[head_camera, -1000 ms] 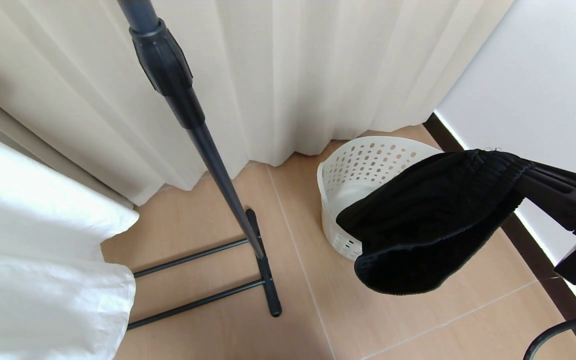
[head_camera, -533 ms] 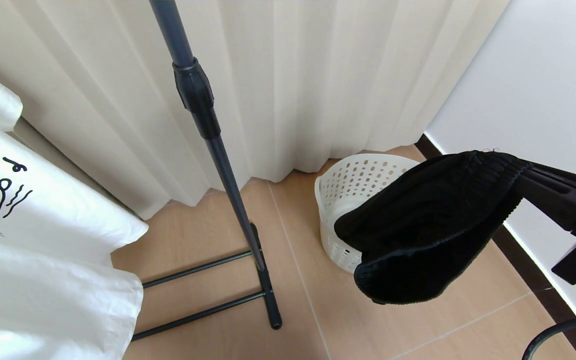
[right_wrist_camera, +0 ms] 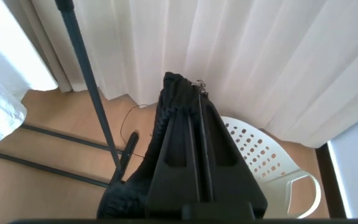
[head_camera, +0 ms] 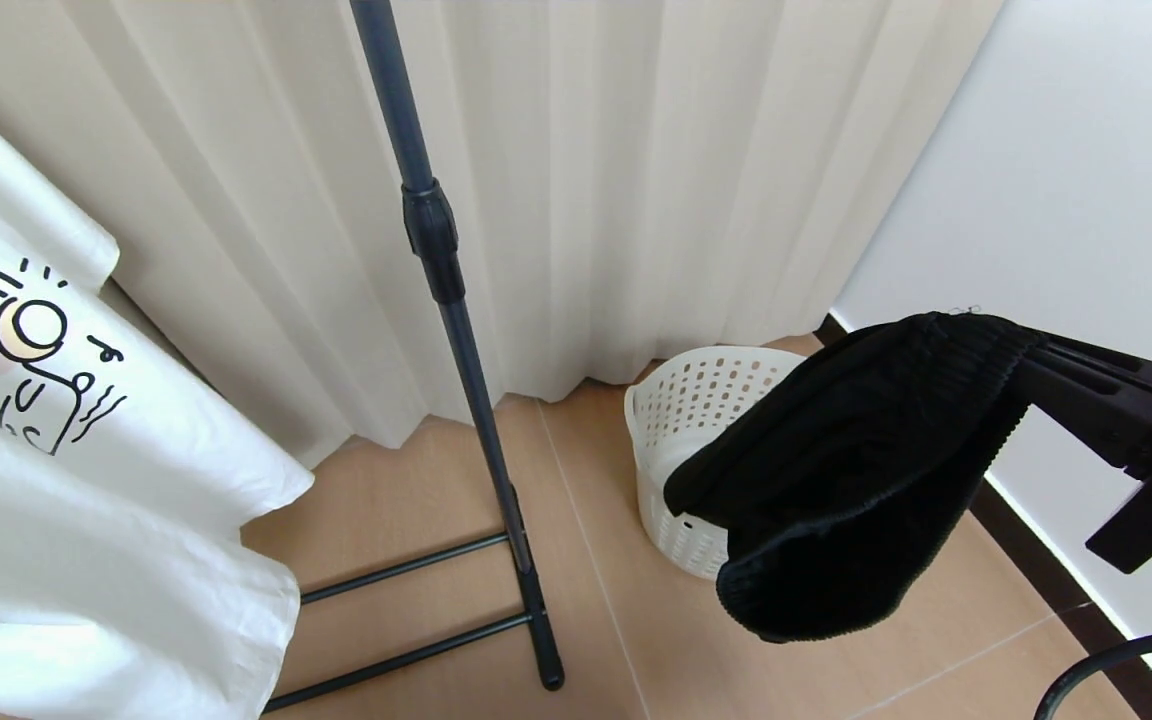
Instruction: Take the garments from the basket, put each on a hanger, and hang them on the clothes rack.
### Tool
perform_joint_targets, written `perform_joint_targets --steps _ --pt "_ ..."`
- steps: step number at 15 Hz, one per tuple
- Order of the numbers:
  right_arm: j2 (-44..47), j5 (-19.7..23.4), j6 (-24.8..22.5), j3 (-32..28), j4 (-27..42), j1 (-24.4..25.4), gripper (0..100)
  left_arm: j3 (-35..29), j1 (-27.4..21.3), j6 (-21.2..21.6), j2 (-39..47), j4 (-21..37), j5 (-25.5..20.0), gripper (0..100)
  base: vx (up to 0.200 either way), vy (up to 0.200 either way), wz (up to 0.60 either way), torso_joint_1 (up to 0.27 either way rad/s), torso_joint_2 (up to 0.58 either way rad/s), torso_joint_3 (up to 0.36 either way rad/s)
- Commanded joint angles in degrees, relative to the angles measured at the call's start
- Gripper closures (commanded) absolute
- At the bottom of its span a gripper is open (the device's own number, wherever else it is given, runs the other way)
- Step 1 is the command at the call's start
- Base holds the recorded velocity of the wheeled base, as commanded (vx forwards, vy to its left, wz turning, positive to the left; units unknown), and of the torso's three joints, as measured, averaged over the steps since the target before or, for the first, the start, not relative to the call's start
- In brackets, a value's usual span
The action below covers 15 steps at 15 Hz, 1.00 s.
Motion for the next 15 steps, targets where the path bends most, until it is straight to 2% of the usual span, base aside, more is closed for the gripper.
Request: perform_joint_targets --steps 1,7,15 --pt "0.38 0.08 0.05 -0.07 -0.12 0.02 100 0.0 -0.02 0.0 0.07 -0.01 0.01 0 0.0 0.0 0.0 0.002 0.0 0.198" --pt "0.55 0.34 -0.04 -0.25 -0.12 0.02 100 0.0 0.07 0.0 0.07 -0.01 0.01 0 0.0 0.0 0.0 0.009 -0.05 0.151" --pt "1.26 0.34 -0.12 -0.07 -0.12 0.02 100 0.0 -0.02 -0.09 0.07 -0.01 0.01 0 0.0 0.0 0.0 0.092 -0.43 -0.137"
